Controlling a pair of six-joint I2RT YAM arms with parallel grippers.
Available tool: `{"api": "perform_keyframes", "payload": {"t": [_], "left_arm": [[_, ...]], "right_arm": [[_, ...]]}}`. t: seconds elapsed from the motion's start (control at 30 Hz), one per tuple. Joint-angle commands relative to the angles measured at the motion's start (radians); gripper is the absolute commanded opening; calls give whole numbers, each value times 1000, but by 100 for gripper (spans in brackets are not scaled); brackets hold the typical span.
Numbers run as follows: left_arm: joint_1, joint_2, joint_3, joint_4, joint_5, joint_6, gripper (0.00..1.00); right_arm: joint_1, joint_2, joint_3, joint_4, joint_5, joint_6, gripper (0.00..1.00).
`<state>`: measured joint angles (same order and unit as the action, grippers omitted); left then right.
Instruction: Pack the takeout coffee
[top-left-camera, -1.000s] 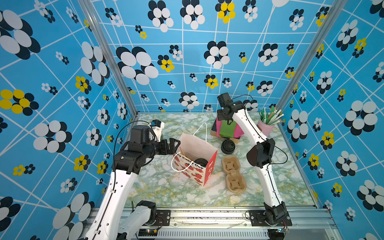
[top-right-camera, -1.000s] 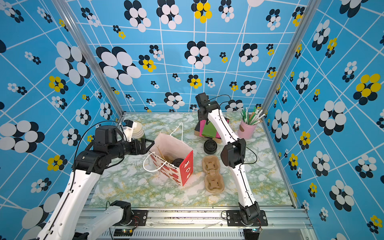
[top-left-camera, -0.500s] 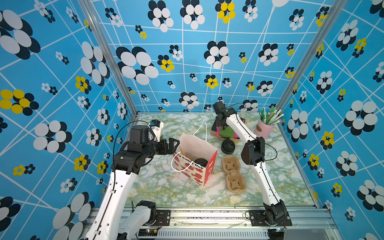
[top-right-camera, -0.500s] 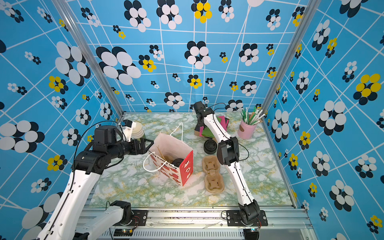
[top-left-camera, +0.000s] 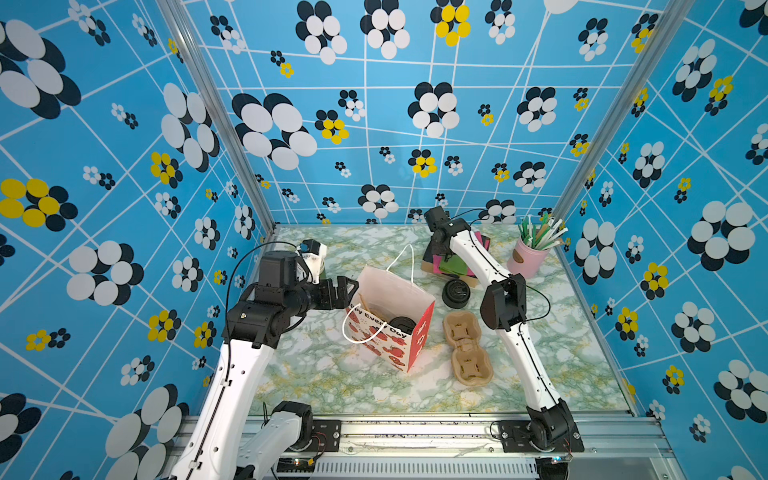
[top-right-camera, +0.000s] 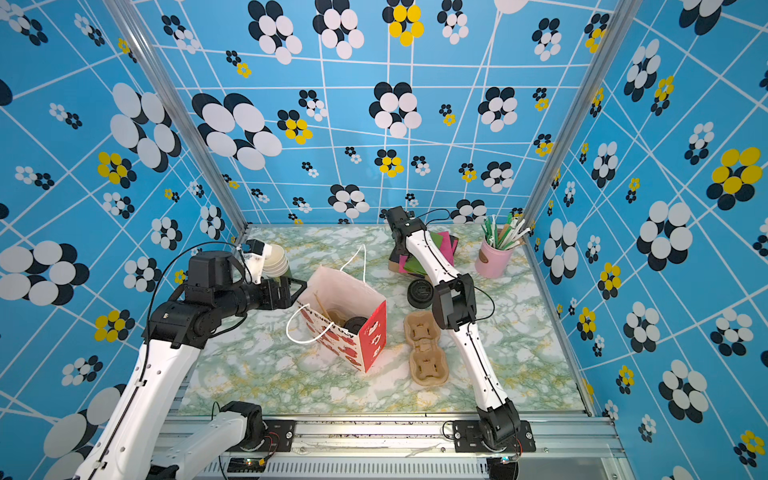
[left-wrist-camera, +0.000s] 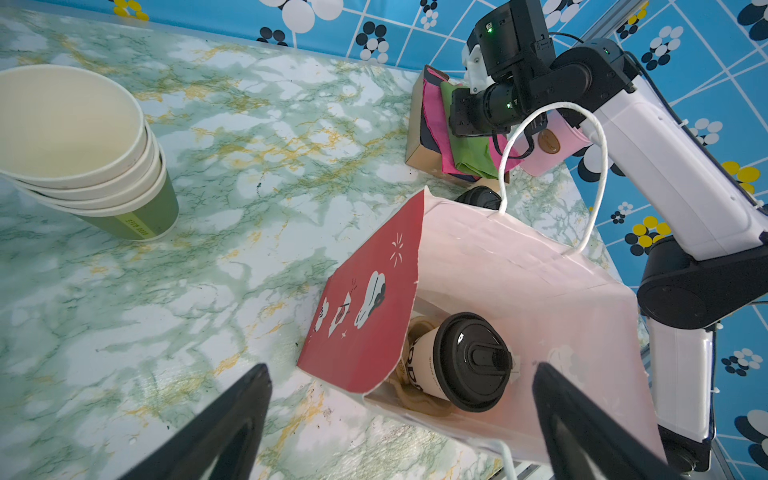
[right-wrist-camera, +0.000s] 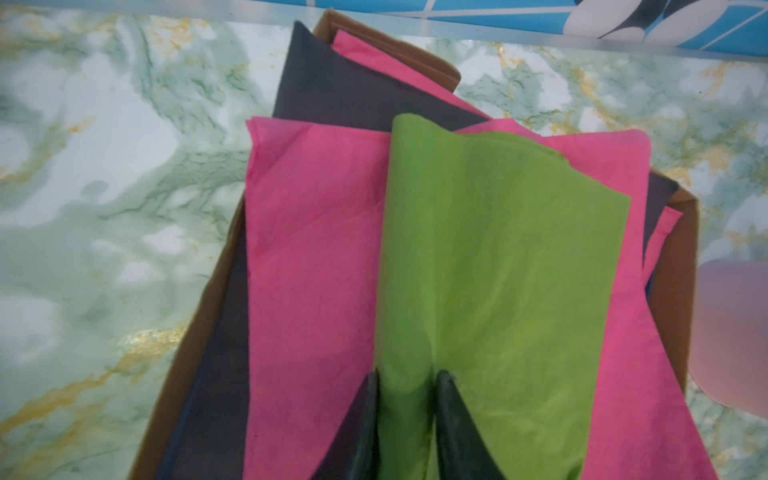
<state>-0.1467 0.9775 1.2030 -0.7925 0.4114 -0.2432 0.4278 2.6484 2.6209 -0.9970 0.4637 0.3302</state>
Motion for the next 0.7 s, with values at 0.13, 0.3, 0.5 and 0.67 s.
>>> {"api": "perform_keyframes", "payload": {"t": [0.13,0.3,0.5,0.67], "left_arm": [[12,-16,-4,-6,5,8,99],[12,-23,8,-2,3,6,99],[12,-34,29,15,4,15,99],[12,-36,62,58,49,41,99]], "right_arm": [[-9,-82,25,1,20,-46,1],[-17,-180,26,7,17,-99,0],[-18,-325,25,18,-4,-178,0],[-18,-463,15,16,-88,-265,0]]}}
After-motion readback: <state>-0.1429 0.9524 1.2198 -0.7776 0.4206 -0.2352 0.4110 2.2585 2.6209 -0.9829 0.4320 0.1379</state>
